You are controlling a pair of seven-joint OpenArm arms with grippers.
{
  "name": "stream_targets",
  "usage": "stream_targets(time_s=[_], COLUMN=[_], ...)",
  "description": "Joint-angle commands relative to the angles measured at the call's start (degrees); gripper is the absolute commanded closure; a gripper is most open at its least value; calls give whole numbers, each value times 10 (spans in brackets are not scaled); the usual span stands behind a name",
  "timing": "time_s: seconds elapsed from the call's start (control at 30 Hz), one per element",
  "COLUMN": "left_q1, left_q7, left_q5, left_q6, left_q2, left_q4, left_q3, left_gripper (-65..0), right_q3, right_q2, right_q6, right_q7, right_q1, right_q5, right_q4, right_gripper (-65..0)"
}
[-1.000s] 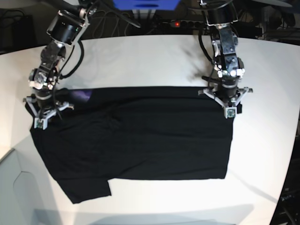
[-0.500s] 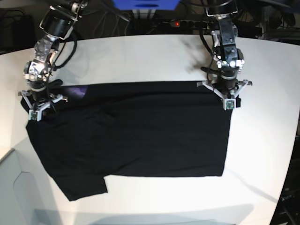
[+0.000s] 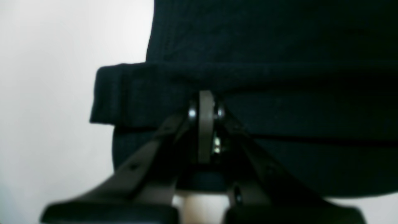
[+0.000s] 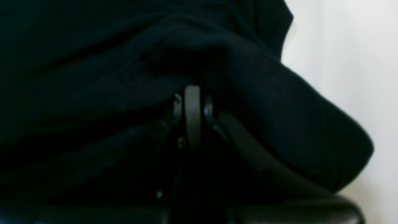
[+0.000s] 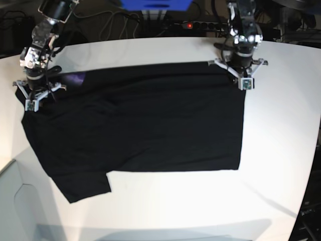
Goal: Fold the T-shirt properly
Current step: 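Hold the shirt with both grippers and drag it toward the robot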
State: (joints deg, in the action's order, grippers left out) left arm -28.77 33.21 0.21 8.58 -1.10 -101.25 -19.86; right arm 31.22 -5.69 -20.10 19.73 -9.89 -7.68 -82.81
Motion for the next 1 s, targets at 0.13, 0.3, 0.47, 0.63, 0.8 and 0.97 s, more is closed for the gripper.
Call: stream_targets(time_s=[0.13,0.3,0.47,0.63,0.8,0.97], left_q1=[-47,-72,-97,-106,-100,-71], left_q7=[28,27,26,27,27,27], left_q5=[-4,-6,-6,-6,-7,-6], left_q6=[-6,-6,-6,-6,-6,-7], left_q2=[-3,-3,-3,-3,-14,-26], left_q4=[-22,-24,-48,-67,-65,-61], left_q3=[-3,-4,-4,-4,-4,-5], left_gripper=[0,0,0,0,0,0], right_q3=[4,6,6,13,14,14], right_q2=[6,7,8,28,40,42], right_q6=[5,-35,-37,-38,-38,-37], right_q7=[34,36,36,36,36,36], right_q1=[-36,-51,-75,-105,-107,-106], right_q5=[-17,-17,-17,-17,-17,-17], right_q4=[-30,-33,-40,-81,-88,-91], right_gripper=[0,0,0,0,0,0])
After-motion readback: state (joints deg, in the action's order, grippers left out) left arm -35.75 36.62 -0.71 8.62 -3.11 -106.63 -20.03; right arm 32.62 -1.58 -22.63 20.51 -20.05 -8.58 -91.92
